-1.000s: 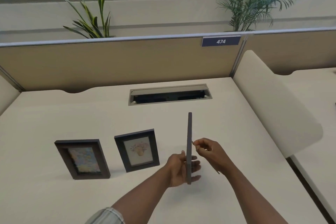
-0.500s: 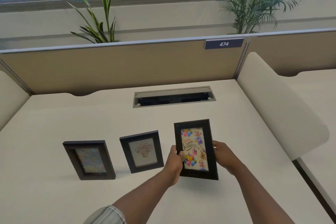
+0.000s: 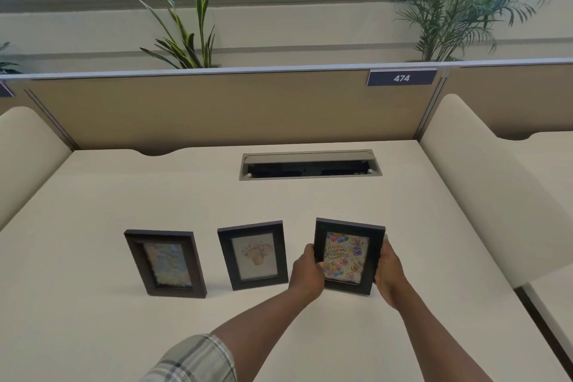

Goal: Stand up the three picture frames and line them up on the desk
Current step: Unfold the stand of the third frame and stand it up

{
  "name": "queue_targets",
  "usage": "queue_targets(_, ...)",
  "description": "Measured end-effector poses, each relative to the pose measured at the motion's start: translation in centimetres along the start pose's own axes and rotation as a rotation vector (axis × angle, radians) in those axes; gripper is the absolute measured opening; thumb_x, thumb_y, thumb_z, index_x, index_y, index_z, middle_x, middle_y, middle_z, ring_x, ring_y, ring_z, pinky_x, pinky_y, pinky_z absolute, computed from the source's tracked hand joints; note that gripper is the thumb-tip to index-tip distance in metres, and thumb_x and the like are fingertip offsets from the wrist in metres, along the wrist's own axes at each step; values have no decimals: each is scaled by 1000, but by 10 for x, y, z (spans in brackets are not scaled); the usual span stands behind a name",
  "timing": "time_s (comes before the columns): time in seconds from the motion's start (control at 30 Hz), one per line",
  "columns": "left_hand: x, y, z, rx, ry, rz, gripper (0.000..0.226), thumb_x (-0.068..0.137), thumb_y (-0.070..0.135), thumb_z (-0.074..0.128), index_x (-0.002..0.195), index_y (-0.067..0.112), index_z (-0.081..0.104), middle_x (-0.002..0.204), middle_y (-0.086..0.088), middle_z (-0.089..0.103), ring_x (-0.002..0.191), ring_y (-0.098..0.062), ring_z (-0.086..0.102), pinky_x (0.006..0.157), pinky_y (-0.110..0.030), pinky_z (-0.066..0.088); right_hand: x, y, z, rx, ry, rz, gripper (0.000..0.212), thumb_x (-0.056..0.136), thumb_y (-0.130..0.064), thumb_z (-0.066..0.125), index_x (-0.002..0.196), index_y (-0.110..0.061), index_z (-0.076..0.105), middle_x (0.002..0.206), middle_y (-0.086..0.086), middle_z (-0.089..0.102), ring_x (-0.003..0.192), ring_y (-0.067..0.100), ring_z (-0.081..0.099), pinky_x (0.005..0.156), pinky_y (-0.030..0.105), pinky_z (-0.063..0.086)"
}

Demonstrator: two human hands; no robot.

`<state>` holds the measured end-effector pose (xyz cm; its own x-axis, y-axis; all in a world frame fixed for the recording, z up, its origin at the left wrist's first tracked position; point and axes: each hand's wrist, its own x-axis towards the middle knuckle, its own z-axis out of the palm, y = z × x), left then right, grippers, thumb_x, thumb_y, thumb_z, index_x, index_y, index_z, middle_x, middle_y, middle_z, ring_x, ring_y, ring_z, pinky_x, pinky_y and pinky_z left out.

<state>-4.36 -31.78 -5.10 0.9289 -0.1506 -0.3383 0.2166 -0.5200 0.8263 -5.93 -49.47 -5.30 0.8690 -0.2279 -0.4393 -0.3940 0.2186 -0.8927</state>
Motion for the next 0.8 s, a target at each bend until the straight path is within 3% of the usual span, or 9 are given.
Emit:
queue_targets(0.13,-3,-3,-1,9,-6,16,37,95,2,41,128,16,47,125,-3,62,94,-6,53,59,-3,39,-7,4,4,-54,76,-2,67,87,-72,14,90,-41,73,87,-11,77,82,12,72,72,30,51)
queue_targets(0.2,-8,-5,-1,10,7,5,37,95,3,44,130,16,48,129,-2,59,99,-5,52,63,-3,38,-13,9,5,-159,236,-7,62,94,-65,13,92,-31,65,89,-3,71,82,16,65,77,34,44)
queue_targets(0.27,-16,-11,-3,1,46,-27,40,95,4,48,134,13,45,132,-1,53,107,-6,50,75,-7,39,-22,22,4,-323,491,-68,45,101,-44,19,89,-21,56,94,10,66,82,25,58,79,37,40)
queue_targets(0.37,-32,-26,-10,-27,127,-49,26,92,6,52,117,14,54,112,-1,58,102,-13,54,79,-18,42,-44,46,13,-457,641,-159,40,98,-36,25,80,-12,51,77,13,60,71,31,54,69,42,47)
queue_targets(0.43,-42,-37,-21,-61,189,-30,15,90,4,51,95,17,58,90,3,60,87,-15,58,67,-13,43,-56,61,31,-530,599,-219,30,98,-27,33,76,-12,48,74,12,59,68,31,54,63,42,48)
queue_targets(0.5,-49,-48,-38,-54,267,0,18,88,5,52,84,21,58,81,7,60,80,-11,58,62,-11,43,-60,73,58,-598,510,-299,21,96,-16,41,76,-15,48,76,12,60,67,30,53,59,38,47)
queue_targets(0.67,-70,-80,-88,20,497,71,19,83,5,54,81,24,56,78,9,60,76,-7,57,64,-14,44,-75,91,141,-780,99,-581,28,93,-11,48,71,-27,41,66,-7,48,64,10,48,55,25,38)
queue_targets(0.8,-84,-113,-139,-30,710,10,27,81,-1,58,78,25,54,72,13,56,70,-7,56,61,-5,40,-93,103,209,-858,-60,-681,14,90,-15,53,83,-26,54,77,-5,59,71,10,54,64,24,47)
